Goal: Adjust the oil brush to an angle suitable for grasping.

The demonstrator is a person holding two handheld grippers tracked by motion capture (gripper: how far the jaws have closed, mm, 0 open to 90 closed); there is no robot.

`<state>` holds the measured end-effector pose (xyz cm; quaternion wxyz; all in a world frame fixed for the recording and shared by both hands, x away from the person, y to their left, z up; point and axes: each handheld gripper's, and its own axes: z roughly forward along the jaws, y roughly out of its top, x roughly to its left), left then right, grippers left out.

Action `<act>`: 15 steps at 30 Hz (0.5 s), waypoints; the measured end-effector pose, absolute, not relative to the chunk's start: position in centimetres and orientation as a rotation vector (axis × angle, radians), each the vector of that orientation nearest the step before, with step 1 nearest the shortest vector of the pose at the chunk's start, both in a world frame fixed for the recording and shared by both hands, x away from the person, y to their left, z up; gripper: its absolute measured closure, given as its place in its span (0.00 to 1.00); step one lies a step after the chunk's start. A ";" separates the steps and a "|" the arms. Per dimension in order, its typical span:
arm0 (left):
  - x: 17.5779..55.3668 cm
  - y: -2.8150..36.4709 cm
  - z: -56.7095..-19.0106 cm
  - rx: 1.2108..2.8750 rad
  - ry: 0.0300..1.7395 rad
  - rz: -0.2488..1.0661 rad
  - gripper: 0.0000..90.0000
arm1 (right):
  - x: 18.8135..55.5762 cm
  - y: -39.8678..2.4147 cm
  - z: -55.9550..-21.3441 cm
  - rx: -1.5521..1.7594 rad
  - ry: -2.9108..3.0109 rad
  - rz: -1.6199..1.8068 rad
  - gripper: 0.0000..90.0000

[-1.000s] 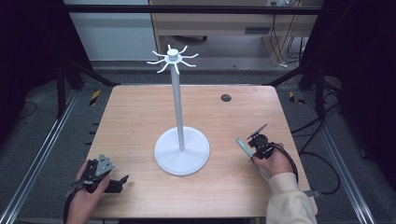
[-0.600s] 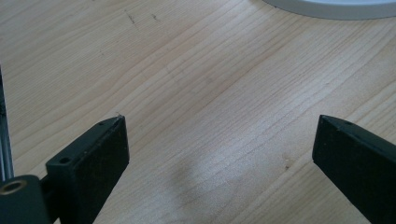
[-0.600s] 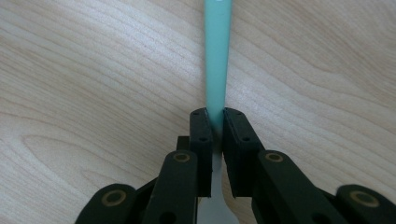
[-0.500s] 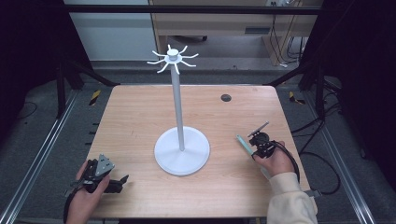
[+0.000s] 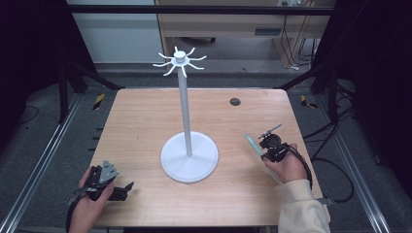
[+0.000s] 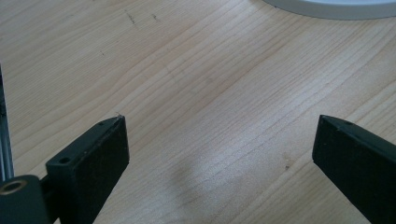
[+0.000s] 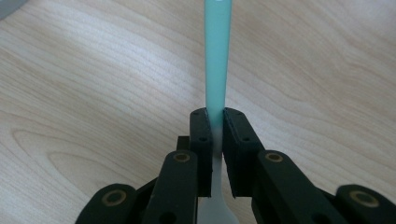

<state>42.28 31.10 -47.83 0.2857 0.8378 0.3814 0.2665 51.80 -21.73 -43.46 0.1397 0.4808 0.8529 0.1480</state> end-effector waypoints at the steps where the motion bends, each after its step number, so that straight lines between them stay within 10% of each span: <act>1: 42.3 31.1 -47.8 2.241 1.020 0.714 0.04 | 51.8 -21.7 -43.3 1.388 2.451 0.436 0.92; 15: 42.3 31.1 -47.8 2.240 1.020 0.713 0.04 | 51.3 -21.3 -41.5 1.310 2.374 0.659 0.92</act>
